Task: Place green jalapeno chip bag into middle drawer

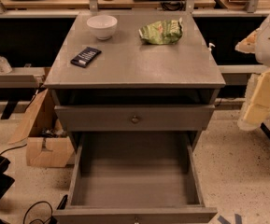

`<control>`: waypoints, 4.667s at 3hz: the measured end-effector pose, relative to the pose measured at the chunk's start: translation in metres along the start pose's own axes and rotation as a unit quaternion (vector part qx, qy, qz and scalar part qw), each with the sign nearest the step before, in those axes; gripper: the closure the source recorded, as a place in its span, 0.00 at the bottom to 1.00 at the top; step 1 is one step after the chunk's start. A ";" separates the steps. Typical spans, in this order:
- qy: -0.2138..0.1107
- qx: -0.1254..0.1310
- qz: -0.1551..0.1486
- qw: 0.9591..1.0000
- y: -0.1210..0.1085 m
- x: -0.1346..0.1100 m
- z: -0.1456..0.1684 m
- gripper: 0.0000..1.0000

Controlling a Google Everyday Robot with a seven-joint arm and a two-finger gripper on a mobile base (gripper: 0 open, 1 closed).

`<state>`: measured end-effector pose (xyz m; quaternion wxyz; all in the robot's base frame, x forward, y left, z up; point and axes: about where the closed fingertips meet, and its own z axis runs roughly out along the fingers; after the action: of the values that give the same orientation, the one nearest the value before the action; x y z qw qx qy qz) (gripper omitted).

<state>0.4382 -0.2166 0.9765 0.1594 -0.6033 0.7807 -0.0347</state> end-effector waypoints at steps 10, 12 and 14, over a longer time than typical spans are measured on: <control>-0.197 0.171 0.071 0.963 -0.304 -0.041 0.150 0.00; -0.269 0.203 0.094 0.937 -0.372 -0.069 0.186 0.00; -0.297 0.212 0.128 0.922 -0.394 -0.078 0.204 0.00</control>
Offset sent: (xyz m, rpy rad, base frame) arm 0.0467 -0.0133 -0.0239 0.0531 -0.0469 -0.0984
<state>0.8816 -0.2204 0.8966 0.5114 -0.4328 0.7424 0.0017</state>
